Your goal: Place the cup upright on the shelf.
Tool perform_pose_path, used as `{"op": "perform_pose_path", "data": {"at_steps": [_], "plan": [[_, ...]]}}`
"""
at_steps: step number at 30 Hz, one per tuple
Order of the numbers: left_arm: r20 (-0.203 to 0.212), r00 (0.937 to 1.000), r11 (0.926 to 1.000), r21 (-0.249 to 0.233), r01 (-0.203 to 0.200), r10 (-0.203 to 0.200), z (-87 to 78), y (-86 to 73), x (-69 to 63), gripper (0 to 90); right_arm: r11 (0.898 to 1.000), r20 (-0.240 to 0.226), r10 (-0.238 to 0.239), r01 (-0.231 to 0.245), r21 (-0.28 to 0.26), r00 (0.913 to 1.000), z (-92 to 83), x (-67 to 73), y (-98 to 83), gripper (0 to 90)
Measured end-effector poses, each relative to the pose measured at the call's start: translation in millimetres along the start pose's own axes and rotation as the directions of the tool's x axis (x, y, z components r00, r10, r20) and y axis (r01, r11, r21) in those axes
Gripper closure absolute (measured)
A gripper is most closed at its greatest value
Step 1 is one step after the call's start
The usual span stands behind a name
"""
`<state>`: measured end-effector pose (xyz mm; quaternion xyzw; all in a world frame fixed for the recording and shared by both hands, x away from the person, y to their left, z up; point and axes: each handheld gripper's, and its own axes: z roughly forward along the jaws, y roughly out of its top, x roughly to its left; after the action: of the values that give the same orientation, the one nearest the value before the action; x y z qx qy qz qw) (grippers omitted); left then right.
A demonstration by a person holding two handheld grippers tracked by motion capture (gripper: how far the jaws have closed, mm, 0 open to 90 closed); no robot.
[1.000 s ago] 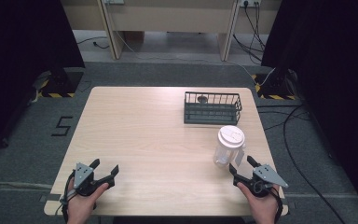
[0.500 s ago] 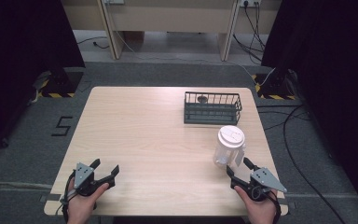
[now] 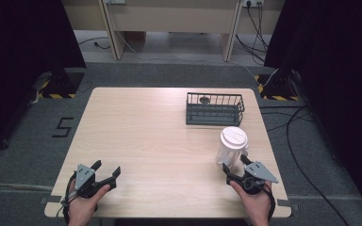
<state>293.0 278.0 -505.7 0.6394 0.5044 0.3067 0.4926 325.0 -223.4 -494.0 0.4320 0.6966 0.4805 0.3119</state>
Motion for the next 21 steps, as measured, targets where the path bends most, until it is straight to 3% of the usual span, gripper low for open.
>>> {"op": "perform_pose_path", "data": {"at_steps": [14, 21], "plan": [[0.004, 1.0, 1.0, -0.001, -0.002, 0.002, 0.0, 0.1, -0.4, 17.9, 0.999, 0.02, 0.026, -0.025, -0.025, 0.9995, 32.9, -4.5, 4.4, 12.4], [0.005, 1.0, 1.0, -0.002, 0.001, -0.001, 0.1, -0.1, 0.0, 17.8, 0.999, 0.026, 0.002, -0.001, -0.033, 0.9997, 42.2, -3.9, 5.1, 13.0]]}}
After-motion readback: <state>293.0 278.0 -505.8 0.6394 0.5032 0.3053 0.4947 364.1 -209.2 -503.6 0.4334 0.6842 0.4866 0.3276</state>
